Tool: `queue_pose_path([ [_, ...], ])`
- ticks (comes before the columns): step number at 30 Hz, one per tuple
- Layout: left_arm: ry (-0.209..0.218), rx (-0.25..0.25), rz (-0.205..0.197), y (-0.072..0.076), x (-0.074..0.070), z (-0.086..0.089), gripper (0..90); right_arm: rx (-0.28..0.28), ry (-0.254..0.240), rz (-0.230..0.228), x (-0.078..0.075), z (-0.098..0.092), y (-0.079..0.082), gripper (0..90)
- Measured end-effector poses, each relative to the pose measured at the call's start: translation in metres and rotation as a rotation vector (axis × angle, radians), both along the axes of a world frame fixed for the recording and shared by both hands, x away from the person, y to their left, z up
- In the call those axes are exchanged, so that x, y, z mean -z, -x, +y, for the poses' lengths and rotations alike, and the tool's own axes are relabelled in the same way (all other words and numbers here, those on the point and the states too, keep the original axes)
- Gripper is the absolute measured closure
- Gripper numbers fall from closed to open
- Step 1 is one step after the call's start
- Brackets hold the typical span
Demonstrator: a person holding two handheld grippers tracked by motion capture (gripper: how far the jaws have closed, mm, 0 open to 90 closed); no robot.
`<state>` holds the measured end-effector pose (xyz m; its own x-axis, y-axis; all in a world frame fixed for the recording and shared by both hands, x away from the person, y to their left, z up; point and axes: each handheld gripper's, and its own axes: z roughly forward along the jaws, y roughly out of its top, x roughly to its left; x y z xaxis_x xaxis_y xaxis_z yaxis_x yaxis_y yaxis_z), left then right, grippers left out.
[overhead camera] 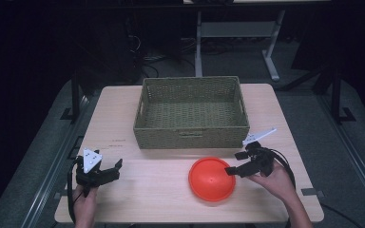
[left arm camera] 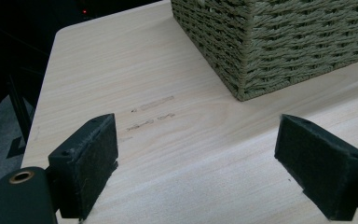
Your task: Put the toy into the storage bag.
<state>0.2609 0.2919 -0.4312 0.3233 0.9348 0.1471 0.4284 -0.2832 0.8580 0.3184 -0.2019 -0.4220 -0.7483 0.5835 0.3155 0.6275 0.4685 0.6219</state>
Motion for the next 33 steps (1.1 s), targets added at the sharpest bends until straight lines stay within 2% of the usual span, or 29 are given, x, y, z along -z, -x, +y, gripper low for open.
queue_pose_path([
  [6, -0.001, 0.002, 0.003, 0.0, 0.0, -0.001, 12.7, -0.005, 0.016, 0.016, 0.005, 0.005, -0.003, 20.4],
  [9, -0.003, 0.0, 0.002, 0.0, 0.0, 0.0, 12.8, -0.015, 0.025, 0.024, 0.011, 0.008, -0.008, 24.6],
  [13, -0.003, -0.006, -0.003, 0.0, 0.0, 0.001, 12.7, 0.006, 0.04, 0.044, 0.017, 0.008, -0.013, 30.9],
  [17, 0.0, -0.006, -0.003, 0.0, 0.0, 0.001, 12.8, 0.004, 0.05, 0.063, 0.022, 0.01, -0.016, 36.2],
  [33, -0.004, -0.004, 0.0, 0.0, 0.0, 0.001, 12.8, -0.012, 0.071, 0.093, 0.031, 0.015, -0.019, 46.0],
])
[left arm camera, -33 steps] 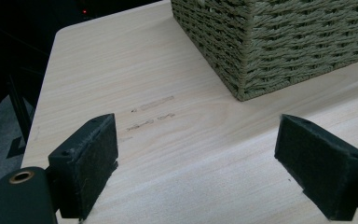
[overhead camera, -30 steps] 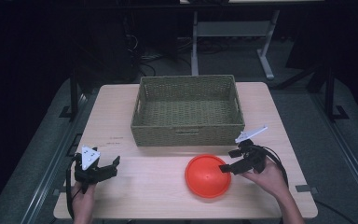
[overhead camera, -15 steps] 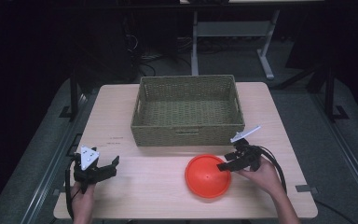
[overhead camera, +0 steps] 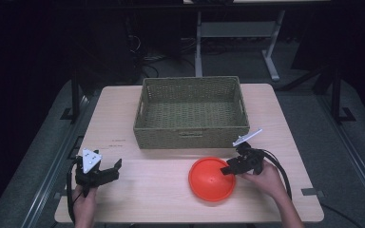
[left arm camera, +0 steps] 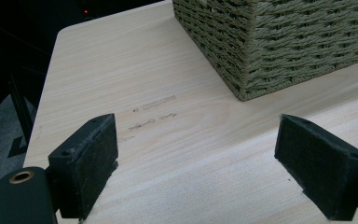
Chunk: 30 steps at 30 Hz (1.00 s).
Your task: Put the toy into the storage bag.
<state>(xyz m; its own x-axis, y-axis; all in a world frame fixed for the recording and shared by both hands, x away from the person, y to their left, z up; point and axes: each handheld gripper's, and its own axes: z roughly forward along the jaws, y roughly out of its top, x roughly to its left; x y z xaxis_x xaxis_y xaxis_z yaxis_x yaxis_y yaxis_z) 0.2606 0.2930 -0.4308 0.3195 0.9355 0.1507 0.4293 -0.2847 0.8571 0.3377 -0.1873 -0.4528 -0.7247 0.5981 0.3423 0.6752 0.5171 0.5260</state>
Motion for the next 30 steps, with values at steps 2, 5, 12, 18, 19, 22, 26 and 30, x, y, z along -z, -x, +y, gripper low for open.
queue_pose_path([
  [2, 0.003, 0.0, -0.002, 0.0, 0.0, 0.0, 12.8, -0.005, 0.001, 0.01, 0.002, 0.001, -0.001, 47.8],
  [5, 0.001, -0.001, -0.001, 0.0, 0.0, 0.0, 12.7, -0.01, -0.003, 0.016, 0.003, 0.002, -0.001, 50.5],
  [12, -0.001, 0.002, 0.0, 0.0, 0.0, 0.0, 12.7, -0.003, -0.022, 0.023, 0.007, -0.001, 0.0, 55.0],
  [18, 0.003, 0.001, 0.001, 0.0, 0.0, -0.001, 12.7, 0.003, -0.046, 0.01, 0.007, -0.006, 0.002, 61.0],
  [19, 0.003, 0.002, 0.001, 0.0, 0.0, -0.001, 12.8, 0.004, -0.048, 0.007, 0.007, -0.006, 0.002, 62.0],
  [22, -0.002, 0.005, 0.003, 0.0, 0.0, -0.001, 12.8, 0.002, -0.049, 0.012, 0.007, -0.008, 0.001, 65.1],
  [26, 0.003, 0.002, 0.001, 0.0, 0.0, -0.001, 12.8, 0.002, -0.068, 0.02, 0.006, -0.01, 0.001, 69.6],
  [30, 0.001, 0.003, 0.0, 0.0, 0.0, -0.001, 12.8, -0.007, -0.091, 0.024, 0.001, -0.012, 0.002, 74.7],
])
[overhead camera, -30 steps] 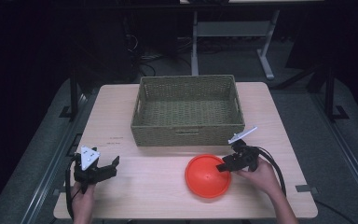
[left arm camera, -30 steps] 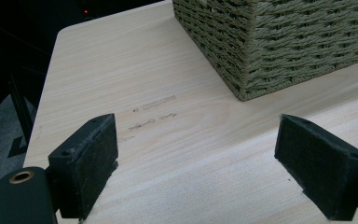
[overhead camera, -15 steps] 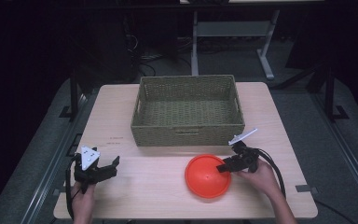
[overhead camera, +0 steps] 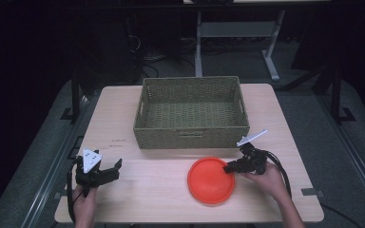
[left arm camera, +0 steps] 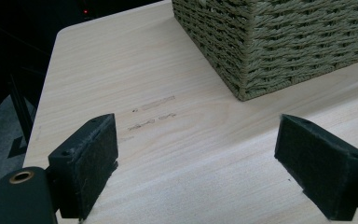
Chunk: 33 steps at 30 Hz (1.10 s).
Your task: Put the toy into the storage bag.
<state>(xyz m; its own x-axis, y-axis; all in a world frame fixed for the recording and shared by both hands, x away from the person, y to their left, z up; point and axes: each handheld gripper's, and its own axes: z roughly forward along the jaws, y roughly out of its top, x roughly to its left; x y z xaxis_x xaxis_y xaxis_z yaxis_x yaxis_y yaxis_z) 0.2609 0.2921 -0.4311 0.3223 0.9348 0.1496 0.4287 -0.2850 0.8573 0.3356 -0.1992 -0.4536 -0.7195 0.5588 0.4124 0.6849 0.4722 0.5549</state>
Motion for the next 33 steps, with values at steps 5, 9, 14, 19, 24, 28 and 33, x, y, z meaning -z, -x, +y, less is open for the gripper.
queue_pose_path([
  [5, -0.003, 0.001, 0.003, 0.0, 0.0, 0.0, 12.8, -0.015, -0.029, -0.002, -0.007, -0.003, 0.003, 79.2],
  [9, -0.004, 0.001, 0.003, 0.0, 0.0, 0.0, 12.8, -0.013, -0.051, -0.01, -0.01, -0.004, 0.005, 81.2],
  [14, -0.001, 0.002, 0.002, 0.0, 0.0, 0.0, 12.8, 0.0, -0.042, -0.026, -0.024, 0.0, 0.008, 82.2],
  [19, -0.003, 0.0, 0.002, 0.0, 0.0, 0.0, 12.8, -0.015, -0.031, -0.05, -0.036, 0.006, 0.011, 82.3],
  [24, -0.001, 0.001, 0.001, 0.0, 0.0, 0.0, 12.8, -0.02, -0.047, -0.068, -0.048, 0.008, 0.014, 82.4],
  [28, -0.003, -0.001, 0.001, 0.0, 0.0, 0.0, 12.8, -0.02, -0.051, -0.086, -0.057, 0.008, 0.016, 82.4],
  [33, -0.001, -0.003, 0.001, 0.0, 0.0, 0.0, 12.8, -0.022, -0.066, -0.109, -0.07, 0.009, 0.018, 82.5],
])
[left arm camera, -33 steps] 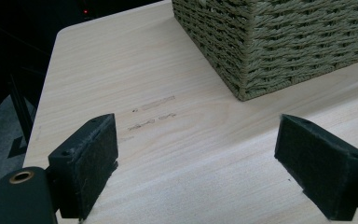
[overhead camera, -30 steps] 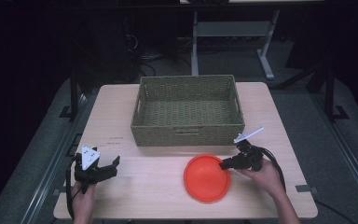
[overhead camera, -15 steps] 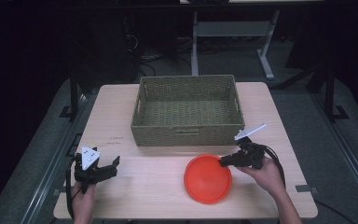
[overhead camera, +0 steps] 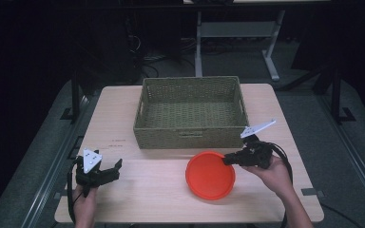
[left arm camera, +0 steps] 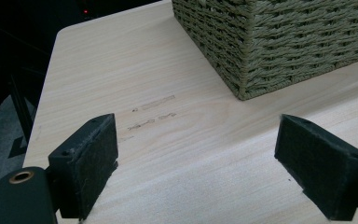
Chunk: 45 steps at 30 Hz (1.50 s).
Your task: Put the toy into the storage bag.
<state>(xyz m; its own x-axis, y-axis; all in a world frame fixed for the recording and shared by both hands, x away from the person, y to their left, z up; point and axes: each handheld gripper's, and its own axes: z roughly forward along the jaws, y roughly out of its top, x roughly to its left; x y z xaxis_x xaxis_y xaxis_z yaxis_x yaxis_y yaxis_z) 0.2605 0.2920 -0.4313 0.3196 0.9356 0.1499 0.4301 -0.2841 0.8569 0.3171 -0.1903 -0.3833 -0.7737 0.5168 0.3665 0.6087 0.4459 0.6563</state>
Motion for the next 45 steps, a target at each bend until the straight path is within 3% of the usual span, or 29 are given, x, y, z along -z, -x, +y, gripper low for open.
queue_pose_path([
  [9, -0.002, -0.003, -0.001, 0.0, 0.0, 0.001, 12.8, -0.005, -0.001, -0.035, -0.021, 0.0, 0.0, 82.4],
  [45, -0.011, -0.002, -0.001, -0.001, 0.001, 0.0, 12.8, 0.055, -0.021, -0.092, -0.074, -0.006, -0.021, 82.3],
])
